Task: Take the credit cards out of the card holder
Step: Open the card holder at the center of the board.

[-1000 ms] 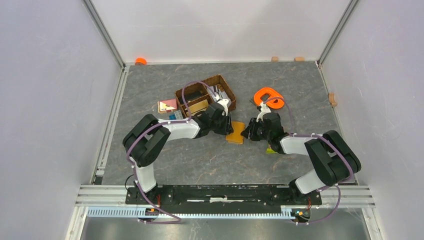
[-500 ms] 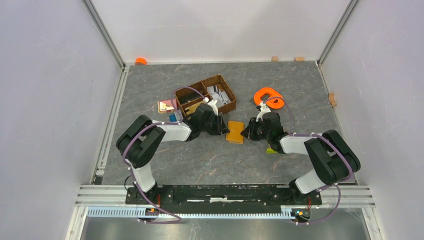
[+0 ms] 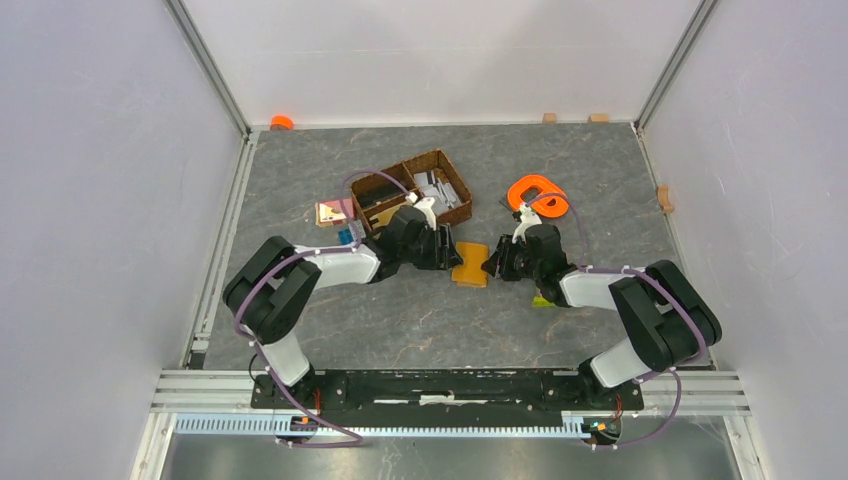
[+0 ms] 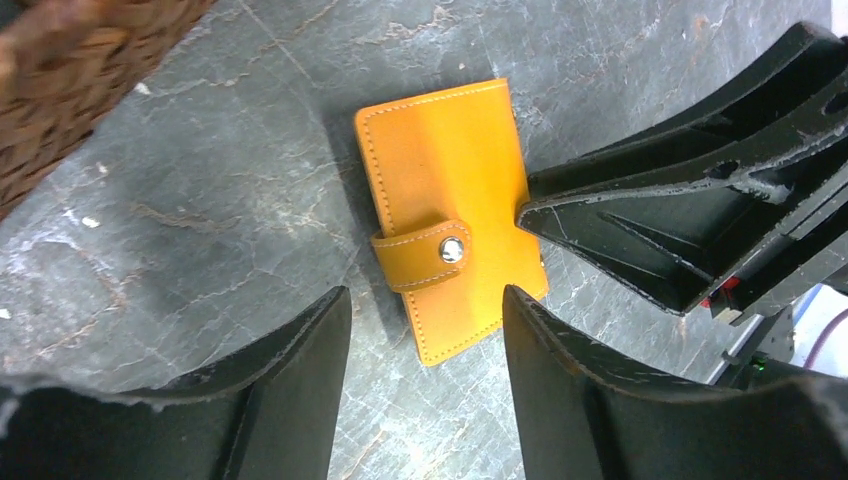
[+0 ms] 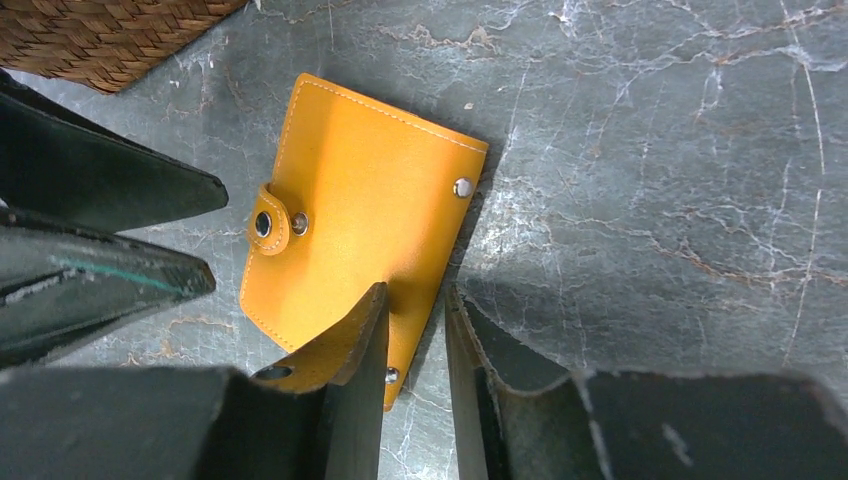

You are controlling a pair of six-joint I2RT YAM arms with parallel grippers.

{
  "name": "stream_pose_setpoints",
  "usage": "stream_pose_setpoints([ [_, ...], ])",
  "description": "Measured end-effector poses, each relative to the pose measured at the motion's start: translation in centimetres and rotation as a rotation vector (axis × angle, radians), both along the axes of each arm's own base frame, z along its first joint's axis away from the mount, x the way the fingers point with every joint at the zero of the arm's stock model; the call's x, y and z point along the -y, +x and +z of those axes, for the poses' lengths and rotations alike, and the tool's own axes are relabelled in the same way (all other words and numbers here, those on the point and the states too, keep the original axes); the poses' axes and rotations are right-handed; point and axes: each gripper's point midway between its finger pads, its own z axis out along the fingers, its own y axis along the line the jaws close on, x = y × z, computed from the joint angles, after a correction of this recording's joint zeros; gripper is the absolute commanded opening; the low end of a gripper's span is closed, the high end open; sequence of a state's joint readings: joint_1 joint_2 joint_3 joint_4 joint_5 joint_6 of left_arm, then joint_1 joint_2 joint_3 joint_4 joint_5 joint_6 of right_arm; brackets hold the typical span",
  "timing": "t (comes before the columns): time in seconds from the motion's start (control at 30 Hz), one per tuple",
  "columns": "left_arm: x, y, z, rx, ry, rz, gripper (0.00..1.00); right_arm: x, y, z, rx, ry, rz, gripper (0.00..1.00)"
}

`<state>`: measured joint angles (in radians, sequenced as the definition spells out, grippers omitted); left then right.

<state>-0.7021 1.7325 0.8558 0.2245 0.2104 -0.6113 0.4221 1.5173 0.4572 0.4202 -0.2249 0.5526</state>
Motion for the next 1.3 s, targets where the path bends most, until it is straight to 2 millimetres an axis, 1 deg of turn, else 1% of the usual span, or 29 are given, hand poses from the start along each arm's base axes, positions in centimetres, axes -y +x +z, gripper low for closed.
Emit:
stream_pose_setpoints([
  [0.07,0.4,-0.3,0.0,0.017,0.022,-0.018,0.71,0.0,0.0,0.0,0.002,-0.001,0.0,0.35],
  [0.2,1.6,-1.2,0.2,0.069,0.08,-0.063,0.69,0.0,0.0,0.1,0.003,-0.002,0.002,0.35],
  [0.3,2.9,-1.2,0.5,0.092,0.108,-0.087,0.61,0.0,0.0,0.1,0.003,-0.003,0.002,0.35],
  [0.37,3.6,-0.7,0.5,0.097,0.118,-0.089,0.51,0.0,0.0,0.1,0.003,-0.004,0.003,0.35],
  [0.4,3.6,-0.5,0.3,0.094,0.126,-0.086,0.48,0.0,0.0,0.1,0.003,-0.004,0.003,0.35],
  [0.47,3.3,-0.2,-0.1,0.084,0.14,-0.075,0.47,0.0,0.0,0.1,0.004,-0.007,0.002,0.34],
  [0.53,2.8,-0.1,-0.4,0.073,0.147,-0.067,0.42,0.0,0.0,0.0,0.005,-0.01,0.003,0.34],
  [0.7,1.7,0.4,-0.9,0.059,0.158,-0.043,0.34,0.1,0.0,0.0,0.003,-0.013,0.003,0.33],
  [0.87,1.1,0.8,-1.1,0.051,0.16,-0.022,0.34,0.1,-0.1,0.1,0.004,-0.019,0.001,0.33],
  [0.97,0.0,1.0,-1.2,0.036,0.163,0.006,0.34,0.2,-0.1,0.1,0.005,-0.023,0.002,0.33],
  [1.03,-0.6,1.2,-1.2,0.03,0.169,0.026,0.32,0.2,-0.1,0.1,0.006,-0.024,0.003,0.33],
  [1.1,-1.2,1.4,-1.3,0.023,0.183,0.048,0.36,0.2,-0.1,0.1,0.006,-0.024,0.003,0.33],
  [1.3,-2.2,1.5,-1.8,0.014,0.225,0.077,0.43,0.2,-0.1,0.1,0.006,-0.024,0.004,0.33],
])
